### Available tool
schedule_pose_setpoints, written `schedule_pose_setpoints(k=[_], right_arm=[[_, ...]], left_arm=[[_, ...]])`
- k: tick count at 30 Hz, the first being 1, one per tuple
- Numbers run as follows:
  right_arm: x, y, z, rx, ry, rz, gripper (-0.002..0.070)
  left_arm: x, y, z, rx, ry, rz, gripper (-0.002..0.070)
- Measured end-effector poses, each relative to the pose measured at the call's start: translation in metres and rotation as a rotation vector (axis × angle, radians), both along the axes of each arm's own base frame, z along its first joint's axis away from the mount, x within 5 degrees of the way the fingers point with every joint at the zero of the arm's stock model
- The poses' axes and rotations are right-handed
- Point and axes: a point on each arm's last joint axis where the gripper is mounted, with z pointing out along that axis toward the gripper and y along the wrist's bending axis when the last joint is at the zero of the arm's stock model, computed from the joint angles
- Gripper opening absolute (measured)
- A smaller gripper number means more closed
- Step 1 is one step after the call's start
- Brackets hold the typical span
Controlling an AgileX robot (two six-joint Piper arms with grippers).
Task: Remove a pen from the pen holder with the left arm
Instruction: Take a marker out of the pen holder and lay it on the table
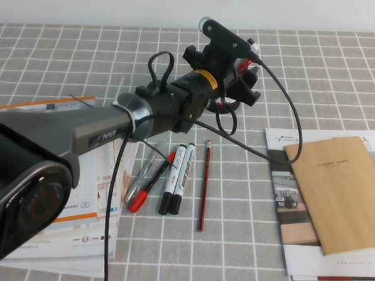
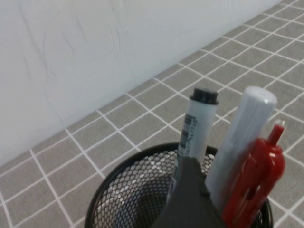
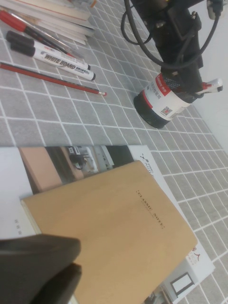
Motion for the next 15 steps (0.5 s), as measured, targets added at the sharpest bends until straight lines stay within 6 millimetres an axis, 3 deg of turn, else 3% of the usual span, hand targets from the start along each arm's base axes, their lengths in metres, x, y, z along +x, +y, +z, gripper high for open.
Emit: schedule_pose_setpoints(k=[7, 15], right_arm=[[0.0000, 0.0000, 0.0000, 0.000, 0.000, 0.000, -0.0013], [0.0000, 0.0000, 0.0000, 0.000, 0.000, 0.000, -0.0013]], left_arm=[[0.0011, -0.0008, 0.0037, -0.032, -0.043, 0.000, 0.0446], [0.0011, -0.0008, 0.0037, -0.032, -0.043, 0.000, 0.0293]])
